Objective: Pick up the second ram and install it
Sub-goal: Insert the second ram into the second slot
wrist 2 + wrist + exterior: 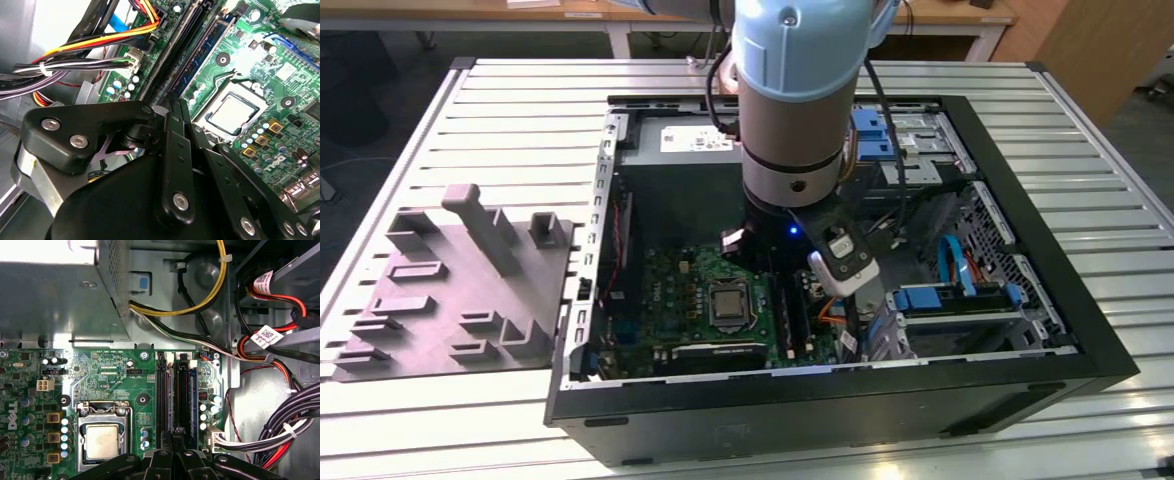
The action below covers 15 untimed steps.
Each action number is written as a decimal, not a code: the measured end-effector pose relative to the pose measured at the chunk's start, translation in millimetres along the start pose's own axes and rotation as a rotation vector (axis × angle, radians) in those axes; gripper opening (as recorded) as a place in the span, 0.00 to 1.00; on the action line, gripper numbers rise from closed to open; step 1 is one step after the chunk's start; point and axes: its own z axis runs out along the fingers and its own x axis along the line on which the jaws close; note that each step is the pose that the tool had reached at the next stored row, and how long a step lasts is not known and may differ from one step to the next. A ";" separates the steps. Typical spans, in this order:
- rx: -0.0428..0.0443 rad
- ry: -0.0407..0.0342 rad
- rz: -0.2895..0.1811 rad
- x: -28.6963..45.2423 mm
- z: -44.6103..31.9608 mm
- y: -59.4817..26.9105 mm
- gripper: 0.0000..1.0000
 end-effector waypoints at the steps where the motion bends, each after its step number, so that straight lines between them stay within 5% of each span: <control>1: 0.0000 0.0000 0.000 0.0 0.0 0.0 0.11; 15: 0.0002 0.0001 0.000 0.2 2.2 -0.1 0.11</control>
